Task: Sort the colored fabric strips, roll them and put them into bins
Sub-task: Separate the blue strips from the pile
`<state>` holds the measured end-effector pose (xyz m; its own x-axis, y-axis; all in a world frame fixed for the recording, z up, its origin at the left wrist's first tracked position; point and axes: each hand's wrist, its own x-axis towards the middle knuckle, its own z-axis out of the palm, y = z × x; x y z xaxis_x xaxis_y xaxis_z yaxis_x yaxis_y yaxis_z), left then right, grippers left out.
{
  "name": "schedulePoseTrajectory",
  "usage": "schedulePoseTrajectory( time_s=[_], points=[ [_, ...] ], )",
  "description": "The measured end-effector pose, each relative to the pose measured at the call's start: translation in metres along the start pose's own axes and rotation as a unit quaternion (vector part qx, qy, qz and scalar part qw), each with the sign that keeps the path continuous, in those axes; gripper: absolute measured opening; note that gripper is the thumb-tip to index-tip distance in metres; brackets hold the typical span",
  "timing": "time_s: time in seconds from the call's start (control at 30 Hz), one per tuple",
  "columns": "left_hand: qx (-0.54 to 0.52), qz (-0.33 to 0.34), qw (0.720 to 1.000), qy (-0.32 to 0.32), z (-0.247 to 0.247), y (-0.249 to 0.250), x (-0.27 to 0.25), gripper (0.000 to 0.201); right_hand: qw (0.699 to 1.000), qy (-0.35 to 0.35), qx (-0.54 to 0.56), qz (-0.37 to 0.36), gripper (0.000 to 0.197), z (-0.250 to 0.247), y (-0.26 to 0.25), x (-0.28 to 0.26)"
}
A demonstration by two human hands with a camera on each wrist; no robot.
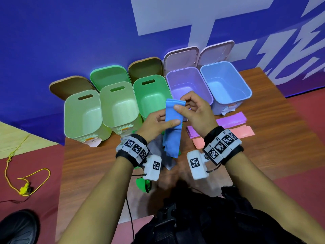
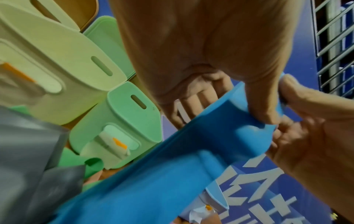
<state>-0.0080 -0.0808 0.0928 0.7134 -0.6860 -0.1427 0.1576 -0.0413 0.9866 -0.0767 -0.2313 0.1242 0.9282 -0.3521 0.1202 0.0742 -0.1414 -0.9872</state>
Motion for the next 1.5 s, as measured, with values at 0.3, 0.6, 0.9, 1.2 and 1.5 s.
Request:
schedulePoseTrajectory(
  time_s=[0.3, 0.6, 0.9, 1.2, 1.5],
  points=[
    [0.006, -0.033, 0.999, -0.008, 0.006, -0.022, 0.002, 0.033, 1.0, 0.027, -0.009, -0.004, 0.022, -0.009, 0.005, -0.002],
    [0.017, -0.061, 0.998, -0.027, 0.012, -0.046, 0.008, 0.037, 0.999, 0.035, 0.009, 0.001, 0.019, -0.019, 0.0, -0.003],
    [0.046, -0.147, 0.987, -0.043, 0.012, -0.097, 0.005, 0.05, 0.998, 0.053, 0.025, -0.009, 0.014, -0.037, -0.008, 0.0],
    [0.078, -0.153, 0.985, -0.004, 0.005, -0.115, -0.004, 0.039, 0.996, 0.083, 0.04, -0.003, 0.016, -0.048, 0.002, 0.005],
    [0.076, -0.107, 0.991, 0.013, -0.014, -0.111, -0.016, 0.027, 0.987, 0.151, 0.044, 0.032, 0.023, -0.056, 0.017, 0.012]
  ],
)
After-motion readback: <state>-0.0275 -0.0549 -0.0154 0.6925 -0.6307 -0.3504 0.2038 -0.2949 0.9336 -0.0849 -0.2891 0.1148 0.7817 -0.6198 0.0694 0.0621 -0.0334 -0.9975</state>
